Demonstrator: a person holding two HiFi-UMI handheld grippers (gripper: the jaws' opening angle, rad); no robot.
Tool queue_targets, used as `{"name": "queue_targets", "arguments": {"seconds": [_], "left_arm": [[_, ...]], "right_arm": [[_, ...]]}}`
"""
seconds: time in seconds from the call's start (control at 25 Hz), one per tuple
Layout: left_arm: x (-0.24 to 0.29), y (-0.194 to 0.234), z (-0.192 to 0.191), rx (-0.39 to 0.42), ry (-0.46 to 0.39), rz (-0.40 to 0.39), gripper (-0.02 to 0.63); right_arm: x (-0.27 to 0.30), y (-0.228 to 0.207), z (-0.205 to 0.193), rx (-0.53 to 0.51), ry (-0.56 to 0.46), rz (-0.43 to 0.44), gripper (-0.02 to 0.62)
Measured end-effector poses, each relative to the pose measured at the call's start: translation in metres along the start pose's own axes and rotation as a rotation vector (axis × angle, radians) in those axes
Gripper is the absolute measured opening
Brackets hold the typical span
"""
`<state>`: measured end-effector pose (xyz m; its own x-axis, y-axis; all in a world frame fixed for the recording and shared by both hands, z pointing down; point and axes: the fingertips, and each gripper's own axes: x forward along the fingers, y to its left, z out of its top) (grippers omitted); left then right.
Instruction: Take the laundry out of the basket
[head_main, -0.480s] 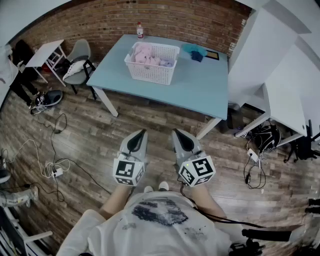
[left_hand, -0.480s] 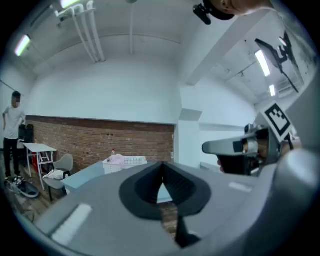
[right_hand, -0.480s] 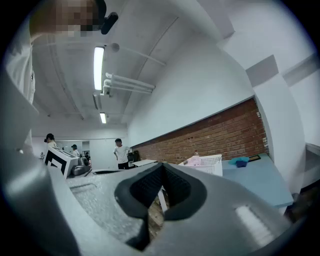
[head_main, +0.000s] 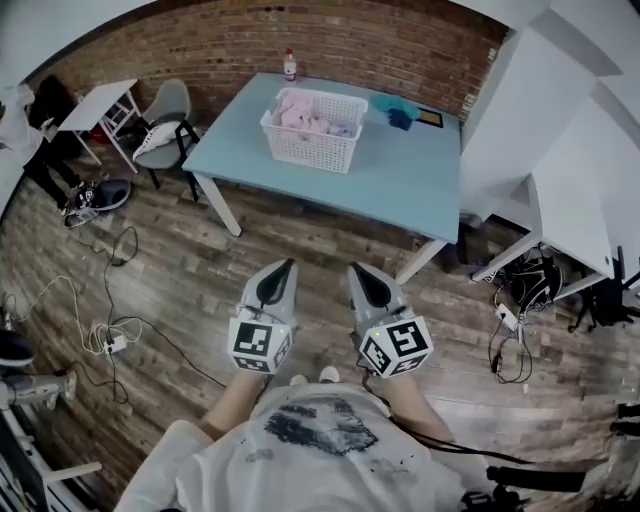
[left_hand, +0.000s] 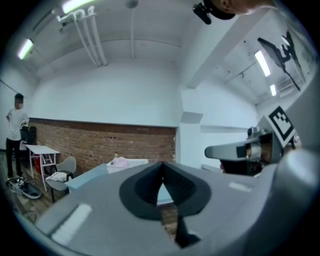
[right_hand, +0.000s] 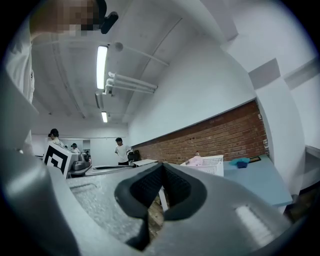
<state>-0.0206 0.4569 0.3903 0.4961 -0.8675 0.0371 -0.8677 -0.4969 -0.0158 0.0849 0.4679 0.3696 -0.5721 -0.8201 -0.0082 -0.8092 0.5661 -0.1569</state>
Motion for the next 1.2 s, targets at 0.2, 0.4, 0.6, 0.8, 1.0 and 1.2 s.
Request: {"name": "queue_targets", "arguments": {"seconds": [0.2,0.4,0.6,0.8,1.0,1.2], "left_arm": [[0.008,-0.004,-0.001,-0.006,0.003,-0.01,-0.011],[0.021,-0.005,-0.002,-0.003,-0.001,0.004,-0.011],[0.032,0.001,-0.011,-0.005,0.012,0.031,-0.011],[0.056,0.026,-0.014,-0.005,0.009,0.048,-0.011],[0.102,0.066,-0.022,-0.013,0.01,0.041,-0.011],[0.162,0.123,-0.032,-0.023,0.025,0.003,-0.011]], "right_arm": [[0.001,-0.007,0.003,0.013,-0.005,-0.002,-0.002],[0.002,-0.024,0.004,0.015,-0.011,0.008,-0.002],[0.011,-0.041,0.002,0.024,-0.013,0.021,-0.002],[0.043,-0.054,-0.001,0.027,-0.013,0.034,-0.002],[0.096,-0.08,-0.011,0.032,0.003,0.021,-0.002],[0.171,-0.108,-0.018,0.046,0.023,-0.02,-0.002]]}}
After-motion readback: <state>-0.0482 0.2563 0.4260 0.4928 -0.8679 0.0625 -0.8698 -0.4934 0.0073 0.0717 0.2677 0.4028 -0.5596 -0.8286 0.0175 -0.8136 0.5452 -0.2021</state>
